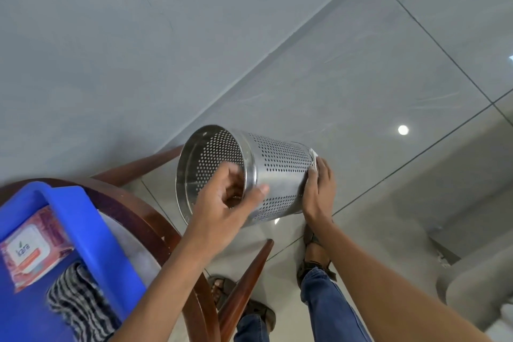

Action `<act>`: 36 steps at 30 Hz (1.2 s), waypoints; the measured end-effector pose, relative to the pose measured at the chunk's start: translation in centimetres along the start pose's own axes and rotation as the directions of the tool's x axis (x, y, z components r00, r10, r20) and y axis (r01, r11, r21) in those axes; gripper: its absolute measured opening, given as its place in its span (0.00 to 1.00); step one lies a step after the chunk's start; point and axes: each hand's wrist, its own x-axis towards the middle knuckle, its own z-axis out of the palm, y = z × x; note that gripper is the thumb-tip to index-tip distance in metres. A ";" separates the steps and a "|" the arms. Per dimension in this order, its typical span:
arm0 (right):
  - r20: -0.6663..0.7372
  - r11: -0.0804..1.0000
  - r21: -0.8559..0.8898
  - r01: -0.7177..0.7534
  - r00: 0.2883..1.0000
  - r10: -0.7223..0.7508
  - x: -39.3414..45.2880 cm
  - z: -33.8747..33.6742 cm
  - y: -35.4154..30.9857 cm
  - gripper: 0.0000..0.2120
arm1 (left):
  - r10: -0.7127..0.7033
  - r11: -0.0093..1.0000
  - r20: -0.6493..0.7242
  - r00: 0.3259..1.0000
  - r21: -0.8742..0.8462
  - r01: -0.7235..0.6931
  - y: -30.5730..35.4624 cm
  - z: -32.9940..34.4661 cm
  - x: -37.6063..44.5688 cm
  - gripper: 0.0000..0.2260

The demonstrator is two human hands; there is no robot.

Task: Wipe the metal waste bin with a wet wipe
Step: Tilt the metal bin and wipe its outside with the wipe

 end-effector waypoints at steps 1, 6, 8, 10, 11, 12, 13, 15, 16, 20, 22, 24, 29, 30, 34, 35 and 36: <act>0.009 1.000 -0.001 0.002 1.000 -0.002 -0.1 0.1 -0.1 0.29 | 0.010 1.000 -0.017 1.000 0.003 -0.010 0.3 0.3 0.4 0.09; 0.119 0.995 0.087 0.058 0.991 -0.068 -0.6 0.8 -2.4 0.28 | 0.002 1.000 -0.095 0.995 -0.007 -0.003 0.2 2.3 1.2 0.05; 0.171 0.982 0.125 0.142 0.972 -0.162 -1.3 1.5 -4.1 0.30 | 0.037 0.999 -0.091 0.995 0.028 -0.034 -0.2 3.1 1.1 0.06; 0.204 0.952 0.174 0.251 0.937 -0.284 -2.4 1.9 -5.9 0.29 | 0.062 0.997 -0.085 0.995 0.052 -0.057 -0.4 3.4 1.3 0.07; 0.215 0.923 0.206 0.325 0.905 -0.366 -3.0 2.1 -6.8 0.28 | 0.065 0.997 -0.087 0.994 0.047 -0.061 -0.4 3.3 1.6 0.08; 0.222 0.882 0.235 0.409 0.861 -0.458 -3.6 2.2 -7.6 0.27 | 0.064 0.998 -0.095 0.993 0.036 -0.061 -0.3 3.1 2.0 0.09; 0.228 0.831 0.253 0.496 0.804 -0.550 -4.3 2.3 -8.3 0.26 | 0.060 0.998 -0.105 0.993 0.021 -0.059 -0.2 2.8 2.3 0.10; 0.240 0.736 0.261 0.625 0.696 -0.676 -5.6 2.8 -9.4 0.26 | 0.058 0.998 -0.113 0.992 -0.021 -0.061 -0.1 2.1 2.7 0.10; 0.249 0.713 0.258 0.652 0.668 -0.701 -6.0 3.0 -9.7 0.26 | 0.056 0.998 -0.124 0.991 -0.021 -0.059 -0.1 1.8 2.8 0.09; 0.241 0.783 0.171 0.599 0.745 -0.622 -4.9 3.3 -9.4 0.26 | 0.005 0.996 -0.132 0.991 -0.086 -0.017 -0.1 1.0 2.2 0.08; 0.194 0.869 0.100 0.485 0.847 -0.496 -2.9 2.9 -8.8 0.26 | -0.023 0.995 -0.134 0.991 -0.101 0.009 -0.2 0.8 2.0 0.09; 0.160 0.929 0.024 0.368 0.916 -0.367 -0.7 2.4 -8.0 0.28 | -0.041 0.988 -0.111 0.993 -0.154 0.023 -0.2 0.5 1.8 0.09; 0.163 0.979 -0.143 0.148 0.979 -0.125 3.7 0.6 -4.4 0.33 | -0.057 0.974 -0.005 0.998 -0.221 0.054 -0.5 -1.0 1.2 0.10; 0.157 0.986 -0.121 0.114 0.983 -0.094 4.2 0.3 -3.9 0.33 | -0.056 0.976 0.026 0.998 -0.210 0.060 -0.5 -1.0 0.9 0.10; 0.115 1.000 0.027 -0.006 0.993 0.003 4.1 0.3 -3.5 0.35 | -0.076 0.993 0.088 0.993 -0.088 0.083 -0.9 -0.6 0.1 0.10; 0.102 0.998 0.055 -0.015 0.995 0.009 3.8 0.4 -3.4 0.36 | -0.069 0.995 0.080 0.994 -0.072 0.075 -0.7 -0.4 0.1 0.11; 0.091 0.997 0.074 -0.016 0.996 0.009 3.4 0.4 -3.3 0.37 | -0.060 0.994 0.073 0.996 -0.083 0.066 -0.3 -0.1 0.2 0.12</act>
